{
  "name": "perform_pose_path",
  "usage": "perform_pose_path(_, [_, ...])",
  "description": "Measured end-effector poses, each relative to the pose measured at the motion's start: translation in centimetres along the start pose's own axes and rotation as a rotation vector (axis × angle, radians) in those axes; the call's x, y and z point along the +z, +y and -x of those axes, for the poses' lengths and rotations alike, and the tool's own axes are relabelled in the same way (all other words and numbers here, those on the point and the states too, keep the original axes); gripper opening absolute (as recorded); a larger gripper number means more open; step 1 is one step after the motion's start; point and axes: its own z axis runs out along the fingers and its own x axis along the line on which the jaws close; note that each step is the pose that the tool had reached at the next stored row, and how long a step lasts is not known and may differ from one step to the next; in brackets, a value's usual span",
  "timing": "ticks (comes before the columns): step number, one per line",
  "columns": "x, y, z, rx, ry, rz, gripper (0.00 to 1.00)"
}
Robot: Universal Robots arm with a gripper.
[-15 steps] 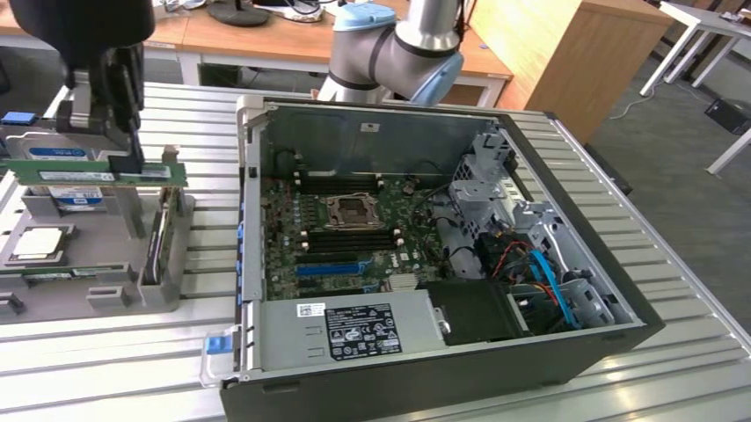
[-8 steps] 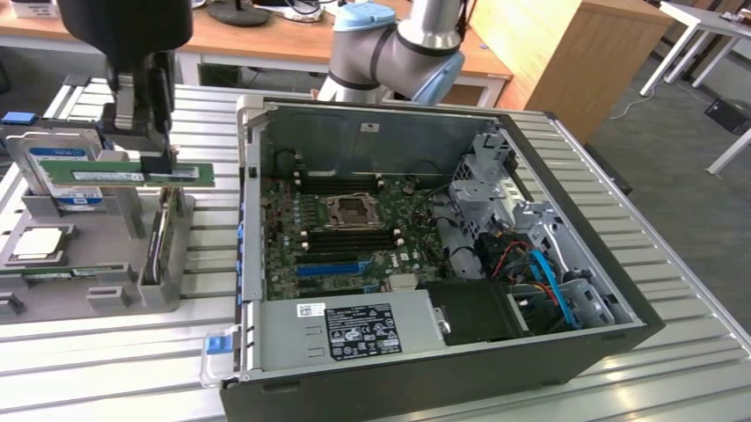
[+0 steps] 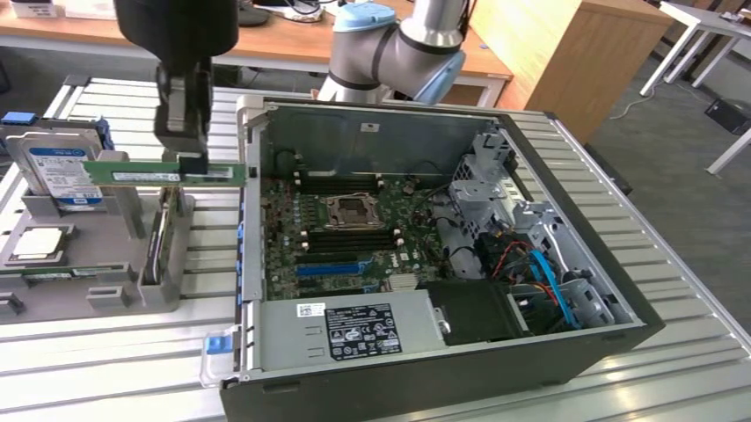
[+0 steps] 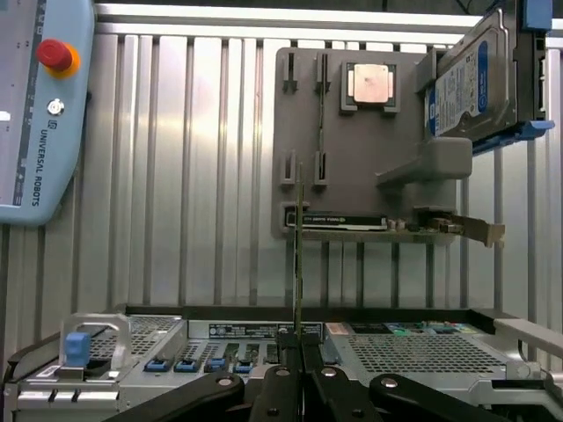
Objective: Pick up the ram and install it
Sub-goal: 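Pick up the ram and move it above insertion slot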
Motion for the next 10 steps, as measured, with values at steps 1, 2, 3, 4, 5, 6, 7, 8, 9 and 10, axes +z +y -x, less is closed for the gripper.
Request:
perform_pose_path(1, [-0.02, -0.44, 0.0, 0.000, 0.0001, 0.0003, 0.12])
perform_pose_path(2, [-0.05, -0.84, 0.0, -0.001, 0.0001, 0.0006, 0.12])
perform_pose_path(3, [-0.07, -1.24, 0.0, -0.001, 0.0002, 0.0009, 0.12])
perform_pose_path(4, [-0.08, -1.64, 0.0, -0.002, 0.0001, 0.0011, 0.12])
perform_pose_path(5, [-0.10, -2.03, 0.0, -0.002, 0.0001, 0.0014, 0.12])
perform_pose_path(6, [-0.13, -2.43, 0.0, -0.003, 0.0002, 0.0017, 0.12])
perform_pose_path(7, [-0.15, -2.84, 0.0, -0.003, 0.0002, 0.0020, 0.12])
perform_pose_path(8, [-0.17, -3.25, 0.0, -0.004, 0.0002, 0.0024, 0.12])
perform_pose_path(9, [-0.19, -3.66, 0.0, -0.004, 0.0003, 0.0027, 0.12])
perform_pose_path(10, [-0.21, -4.07, 0.0, -0.004, 0.0003, 0.0030, 0.12])
